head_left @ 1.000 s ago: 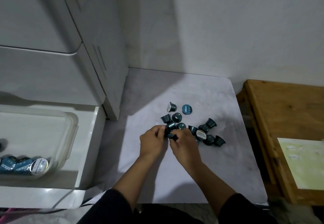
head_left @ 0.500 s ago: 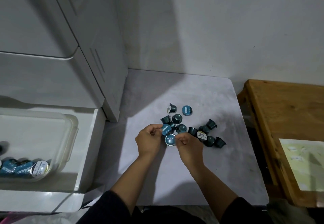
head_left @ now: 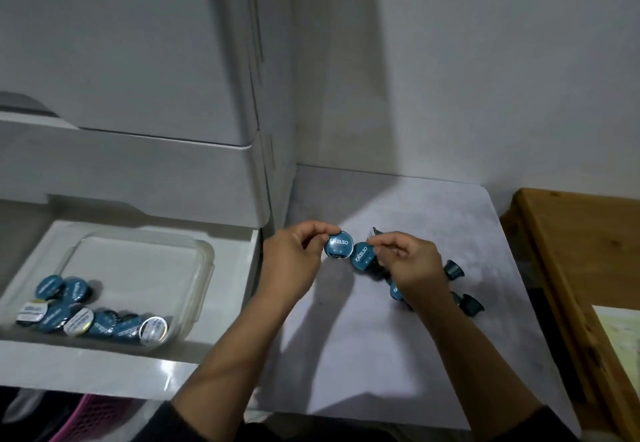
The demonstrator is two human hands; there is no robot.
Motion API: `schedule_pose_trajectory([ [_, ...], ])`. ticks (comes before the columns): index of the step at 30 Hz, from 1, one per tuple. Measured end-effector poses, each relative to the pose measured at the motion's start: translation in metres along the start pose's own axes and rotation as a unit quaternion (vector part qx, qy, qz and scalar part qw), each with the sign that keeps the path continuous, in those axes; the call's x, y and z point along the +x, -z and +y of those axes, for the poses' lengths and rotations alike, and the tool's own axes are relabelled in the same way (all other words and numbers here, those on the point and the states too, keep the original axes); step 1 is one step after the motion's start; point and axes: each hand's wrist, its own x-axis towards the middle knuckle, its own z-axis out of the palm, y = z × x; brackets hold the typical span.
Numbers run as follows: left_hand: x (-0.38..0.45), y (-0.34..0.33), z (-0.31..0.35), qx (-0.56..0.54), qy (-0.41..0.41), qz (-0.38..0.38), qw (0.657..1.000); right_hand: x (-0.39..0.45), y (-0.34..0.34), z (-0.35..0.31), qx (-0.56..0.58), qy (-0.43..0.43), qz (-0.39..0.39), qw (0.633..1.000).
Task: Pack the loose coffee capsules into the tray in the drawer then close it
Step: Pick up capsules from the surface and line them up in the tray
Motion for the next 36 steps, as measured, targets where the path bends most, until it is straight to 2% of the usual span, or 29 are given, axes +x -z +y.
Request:
schedule_pose_trajectory([
  [6, -0.003, 0.104, -0.001, 0.087, -0.034, -0.034, 0.995, -0.015, -0.054, -0.052, -0.029, 0.033, -0.081, 0.996],
  [11, 0.007, 0.201, -0.037, 0.197, -0.053, -0.070, 0.977, -0.034, -0.131, -0.091, -0.048, 0.044, -0.144, 0.987],
  [18, 0.047, 0.300, -0.110, 0.299, -0.021, -0.188, 0.935, -0.029, -0.261, -0.102, -0.121, 0.027, -0.224, 0.967],
  [23, 0.066, 0.321, -0.151, 0.302, -0.023, -0.276, 0.912, -0.019, -0.319, -0.084, -0.203, -0.015, -0.228, 0.952],
  [28, 0.074, 0.324, -0.178, 0.314, -0.006, -0.335, 0.888, -0.020, -0.349, -0.070, -0.229, -0.053, -0.238, 0.942],
  [36, 0.077, 0.326, -0.194, 0.308, -0.011, -0.372, 0.875, -0.019, -0.362, -0.064, -0.253, -0.063, -0.253, 0.932],
])
